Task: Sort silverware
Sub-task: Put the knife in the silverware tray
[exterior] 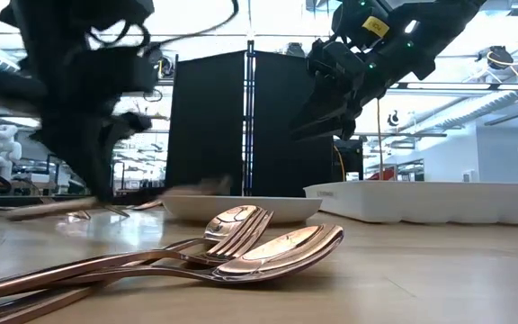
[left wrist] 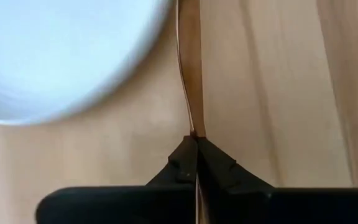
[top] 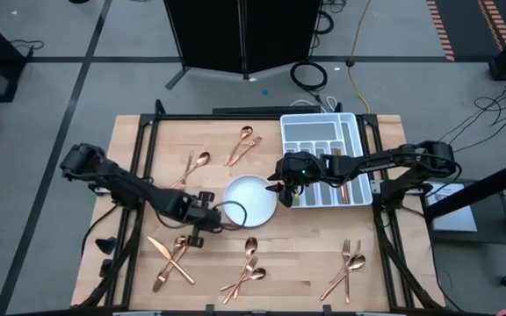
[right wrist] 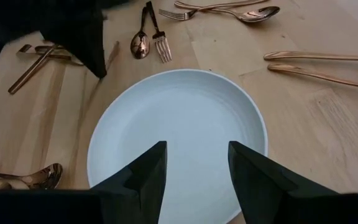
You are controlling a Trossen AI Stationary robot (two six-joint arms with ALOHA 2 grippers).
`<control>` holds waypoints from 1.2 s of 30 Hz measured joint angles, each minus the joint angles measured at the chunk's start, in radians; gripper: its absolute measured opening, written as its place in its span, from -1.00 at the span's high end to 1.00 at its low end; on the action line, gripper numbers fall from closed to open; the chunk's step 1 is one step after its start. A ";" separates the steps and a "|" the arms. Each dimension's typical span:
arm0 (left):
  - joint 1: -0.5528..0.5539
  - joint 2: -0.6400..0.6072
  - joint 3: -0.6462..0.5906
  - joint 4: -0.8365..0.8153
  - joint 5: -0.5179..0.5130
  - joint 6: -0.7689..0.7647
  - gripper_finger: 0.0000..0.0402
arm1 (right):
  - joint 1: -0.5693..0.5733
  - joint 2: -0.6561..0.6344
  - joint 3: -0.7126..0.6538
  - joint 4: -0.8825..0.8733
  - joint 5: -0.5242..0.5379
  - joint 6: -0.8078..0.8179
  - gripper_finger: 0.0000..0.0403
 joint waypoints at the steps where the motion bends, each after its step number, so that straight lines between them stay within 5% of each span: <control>1: 0.003 -0.027 0.000 0.003 -0.012 0.009 1.00 | 0.000 0.000 0.000 0.000 0.000 0.000 0.20; 6: 0.046 -0.115 0.002 0.001 -0.122 -0.028 1.00 | 0.000 0.000 0.000 0.002 0.000 0.001 0.20; 13: 0.192 -0.061 0.003 0.005 -0.127 -0.109 0.99 | 0.000 0.000 0.000 0.009 0.000 0.009 0.20; 21: 0.183 -0.071 0.004 0.015 0.147 0.083 0.96 | 0.000 0.000 0.000 -0.016 -0.001 0.030 0.20; 36: 0.073 0.076 0.004 0.154 0.161 -0.056 0.14 | 0.000 0.000 0.000 -0.008 0.000 0.000 0.20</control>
